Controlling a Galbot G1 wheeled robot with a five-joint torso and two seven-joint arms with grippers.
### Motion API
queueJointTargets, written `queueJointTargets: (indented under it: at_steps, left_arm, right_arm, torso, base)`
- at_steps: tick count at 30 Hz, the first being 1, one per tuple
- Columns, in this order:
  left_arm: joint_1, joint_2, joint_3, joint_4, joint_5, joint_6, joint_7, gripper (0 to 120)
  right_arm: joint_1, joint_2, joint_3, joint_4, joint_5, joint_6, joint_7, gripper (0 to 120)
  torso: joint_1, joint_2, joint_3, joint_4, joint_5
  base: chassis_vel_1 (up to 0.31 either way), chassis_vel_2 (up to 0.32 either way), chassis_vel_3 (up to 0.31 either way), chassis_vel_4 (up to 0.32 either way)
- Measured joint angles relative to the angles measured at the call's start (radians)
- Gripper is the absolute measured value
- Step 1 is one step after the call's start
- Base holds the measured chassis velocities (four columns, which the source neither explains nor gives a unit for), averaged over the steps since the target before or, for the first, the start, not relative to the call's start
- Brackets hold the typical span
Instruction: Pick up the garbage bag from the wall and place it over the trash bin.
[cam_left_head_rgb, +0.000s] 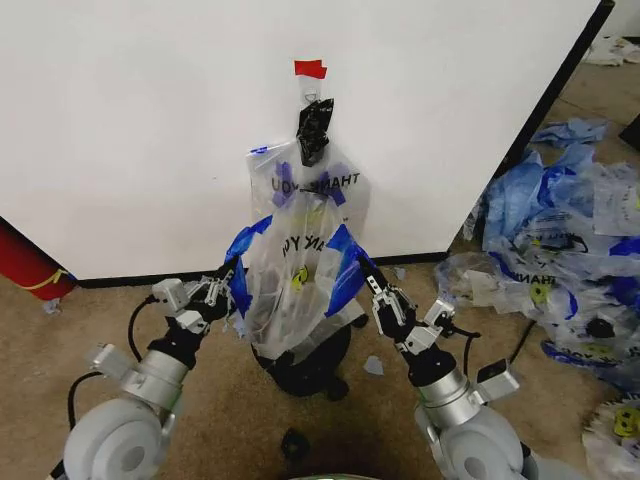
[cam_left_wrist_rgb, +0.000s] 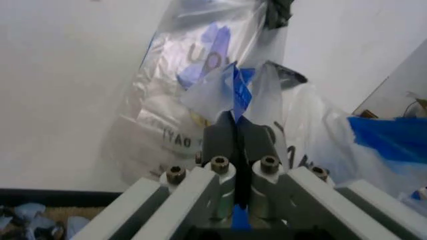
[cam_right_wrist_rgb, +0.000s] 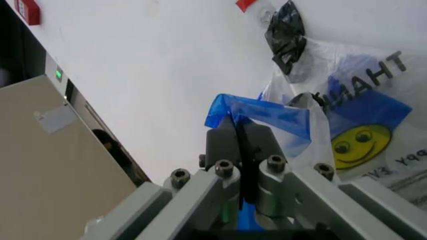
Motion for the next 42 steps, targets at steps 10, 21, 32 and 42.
queueJointTargets:
  at_steps: [10, 21, 32, 42]
  left_arm:
    - [-0.01, 0.002, 0.011, 0.055, 0.02, -0.022, 0.012, 0]
    - [0.006, 0.0, -0.011, 0.048, 0.036, -0.027, 0.013, 0]
    - [0.016, -0.002, -0.025, 0.037, 0.041, -0.024, 0.01, 0]
    - [0.007, 0.0, -0.022, 0.046, 0.041, -0.02, 0.007, 0]
  right_arm:
    - [0.015, 0.028, -0.038, -0.023, -0.005, 0.001, 0.002, 0]
    - [0.138, 0.065, -0.215, -0.018, -0.017, -0.022, -0.002, 0]
    - [0.247, 0.103, -0.317, -0.047, 0.0, -0.021, -0.024, 0]
    - [0.283, 0.162, -0.334, -0.149, 0.0, 0.014, -0.073, 0]
  torso:
    - [0.0, 0.0, 0.0, -0.0001, -0.0001]
    - [0.0, 0.0, 0.0, 0.0, -0.0001]
    - [0.0, 0.0, 0.0, 0.0001, -0.0001]
    - [0.0, 0.0, 0.0, 0.0, -0.0001]
  base:
    - [0.0, 0.0, 0.0, 0.0]
    - [0.0, 0.0, 0.0, 0.0]
    - [0.0, 0.0, 0.0, 0.0]
    - [0.0, 0.0, 0.0, 0.0]
